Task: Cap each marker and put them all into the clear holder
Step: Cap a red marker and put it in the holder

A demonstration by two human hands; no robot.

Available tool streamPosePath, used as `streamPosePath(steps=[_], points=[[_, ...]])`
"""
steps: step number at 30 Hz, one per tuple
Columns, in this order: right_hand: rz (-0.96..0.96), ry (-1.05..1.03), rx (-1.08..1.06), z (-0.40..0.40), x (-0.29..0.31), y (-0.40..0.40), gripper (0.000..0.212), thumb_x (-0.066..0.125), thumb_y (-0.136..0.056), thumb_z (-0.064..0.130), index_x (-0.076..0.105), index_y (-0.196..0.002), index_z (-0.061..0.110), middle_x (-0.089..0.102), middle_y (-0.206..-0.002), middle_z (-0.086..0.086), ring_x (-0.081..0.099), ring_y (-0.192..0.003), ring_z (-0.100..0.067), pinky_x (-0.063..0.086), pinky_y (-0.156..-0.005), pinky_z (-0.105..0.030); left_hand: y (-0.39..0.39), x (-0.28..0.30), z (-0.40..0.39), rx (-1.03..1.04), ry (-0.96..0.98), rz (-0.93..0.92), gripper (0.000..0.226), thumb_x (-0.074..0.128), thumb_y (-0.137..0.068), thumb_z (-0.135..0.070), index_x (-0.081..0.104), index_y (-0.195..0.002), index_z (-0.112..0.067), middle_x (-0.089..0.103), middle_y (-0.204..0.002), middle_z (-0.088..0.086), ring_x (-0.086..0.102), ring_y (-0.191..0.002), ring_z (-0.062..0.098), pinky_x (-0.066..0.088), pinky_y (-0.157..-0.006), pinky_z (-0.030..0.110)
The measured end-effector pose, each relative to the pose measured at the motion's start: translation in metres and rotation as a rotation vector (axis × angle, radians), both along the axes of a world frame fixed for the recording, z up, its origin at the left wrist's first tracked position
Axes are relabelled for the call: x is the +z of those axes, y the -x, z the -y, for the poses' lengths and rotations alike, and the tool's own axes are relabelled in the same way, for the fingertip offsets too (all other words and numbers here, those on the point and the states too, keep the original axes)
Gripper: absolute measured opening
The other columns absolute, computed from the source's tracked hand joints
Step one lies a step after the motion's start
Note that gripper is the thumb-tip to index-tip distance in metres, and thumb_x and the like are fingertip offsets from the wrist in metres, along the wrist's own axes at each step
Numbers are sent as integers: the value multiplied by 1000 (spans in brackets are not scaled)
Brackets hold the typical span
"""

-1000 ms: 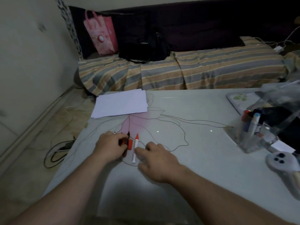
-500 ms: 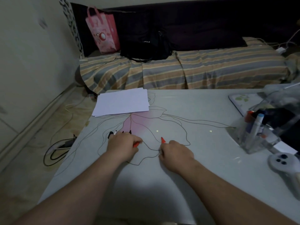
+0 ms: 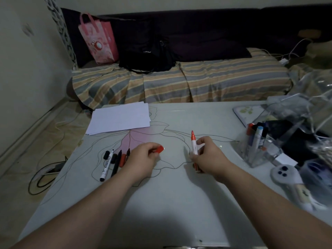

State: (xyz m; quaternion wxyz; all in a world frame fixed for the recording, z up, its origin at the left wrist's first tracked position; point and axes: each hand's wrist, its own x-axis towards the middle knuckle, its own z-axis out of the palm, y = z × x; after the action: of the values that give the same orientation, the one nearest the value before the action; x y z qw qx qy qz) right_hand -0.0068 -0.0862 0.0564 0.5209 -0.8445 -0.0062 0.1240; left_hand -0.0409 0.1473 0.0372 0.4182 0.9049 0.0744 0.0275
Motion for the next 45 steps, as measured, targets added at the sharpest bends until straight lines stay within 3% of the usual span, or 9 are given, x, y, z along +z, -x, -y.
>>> streamPosePath(steps=[3,8,12,17,21,28,32,37,45], points=[[42,-135,29,11,12,2,24,71,-91,9,62,-108,24,58,-81,-8,58,-57,-19,54,-58,-36,-3,3,12,12,245,30,25,63,-95,-6,72,-104,-28,76,-104,-9,71,-100,8,49,-85,15],[232,41,204,31,19,0,38,61,-96,11,70,-116,42,61,-82,12,47,-62,-2,43,-67,-28,-7,9,27,-74,505,76,31,56,-93,13,69,-102,-13,75,-106,4,73,-92,11,53,-79,19],[326,153,289,40,28,-1,15,61,-99,28,71,-107,35,66,-83,-1,56,-74,-17,47,-72,-35,-10,11,34,-63,546,128,30,61,-93,10,72,-99,-17,75,-102,2,72,-93,13,55,-87,23],[388,195,241,45,36,2,15,64,-96,43,77,-98,35,68,-83,-1,61,-80,-16,52,-80,-39,-10,15,38,-72,513,151,28,64,-93,7,74,-102,-17,76,-101,0,72,-98,17,54,-95,28],[528,320,190,45,36,1,22,61,-93,54,76,-104,43,63,-85,9,58,-86,-5,49,-76,-31,-7,21,42,-101,385,170,28,63,-93,6,74,-105,-18,75,-98,-11,67,-93,-1,50,-87,13],[794,603,120,39,29,3,24,61,-94,52,76,-107,40,55,-88,7,55,-84,-18,34,-62,-27,-4,25,49,-121,284,164,30,57,-101,-8,71,-120,-27,71,-107,-22,61,-95,-12,47,-92,14],[813,637,125,35,25,4,23,61,-93,52,76,-105,39,54,-87,6,55,-83,-20,38,-65,-30,-5,23,50,-144,161,202,31,57,-101,-15,70,-122,-35,68,-114,-18,59,-107,-5,45,-100,21],[791,619,111,34,25,4,24,62,-93,51,77,-106,38,56,-86,5,57,-81,-21,41,-64,-30,-3,33,48,-139,3,266,31,55,-102,-16,69,-123,-33,61,-115,-16,51,-111,-11,32,-89,-2],[760,540,90,31,25,5,24,60,-92,54,76,-105,40,54,-86,8,58,-79,-17,46,-63,-31,-2,35,54,-183,-23,265,30,56,-101,-18,69,-123,-34,62,-111,-15,54,-107,-5,39,-91,9]])
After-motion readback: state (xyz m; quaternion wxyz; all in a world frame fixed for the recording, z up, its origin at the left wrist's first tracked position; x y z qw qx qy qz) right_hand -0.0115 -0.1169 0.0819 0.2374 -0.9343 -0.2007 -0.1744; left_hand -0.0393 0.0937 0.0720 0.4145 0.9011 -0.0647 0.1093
